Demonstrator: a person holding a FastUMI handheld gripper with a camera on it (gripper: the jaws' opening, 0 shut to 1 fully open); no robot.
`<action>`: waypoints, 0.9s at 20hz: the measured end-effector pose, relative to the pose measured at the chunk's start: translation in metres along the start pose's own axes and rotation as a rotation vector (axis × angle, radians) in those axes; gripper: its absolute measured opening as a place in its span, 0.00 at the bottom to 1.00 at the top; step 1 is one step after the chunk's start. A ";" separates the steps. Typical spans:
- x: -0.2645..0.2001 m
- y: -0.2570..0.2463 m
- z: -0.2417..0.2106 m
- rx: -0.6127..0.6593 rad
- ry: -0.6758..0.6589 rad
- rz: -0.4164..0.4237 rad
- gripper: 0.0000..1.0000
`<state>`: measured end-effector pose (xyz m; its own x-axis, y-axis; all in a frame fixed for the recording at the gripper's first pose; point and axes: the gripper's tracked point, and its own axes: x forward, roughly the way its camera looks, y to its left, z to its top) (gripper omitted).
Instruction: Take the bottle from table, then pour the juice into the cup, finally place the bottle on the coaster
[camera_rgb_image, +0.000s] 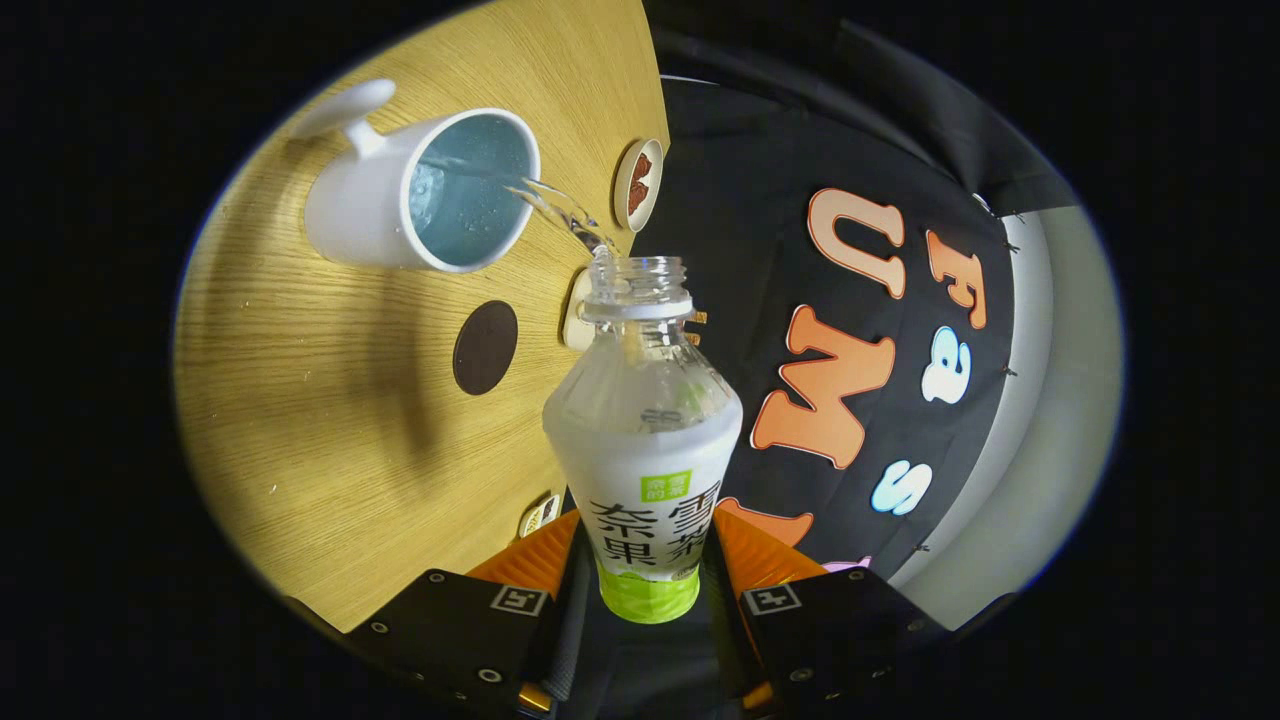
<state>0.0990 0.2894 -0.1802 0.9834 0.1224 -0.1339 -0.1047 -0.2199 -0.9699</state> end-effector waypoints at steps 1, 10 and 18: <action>0.000 0.000 -0.001 -0.003 0.000 0.000 0.56; 0.000 -0.001 0.001 -0.036 -0.009 0.011 0.56; -0.001 -0.011 -0.003 -0.071 -0.009 0.010 0.56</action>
<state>0.1000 0.2891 -0.1691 0.9810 0.1284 -0.1452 -0.1031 -0.2889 -0.9518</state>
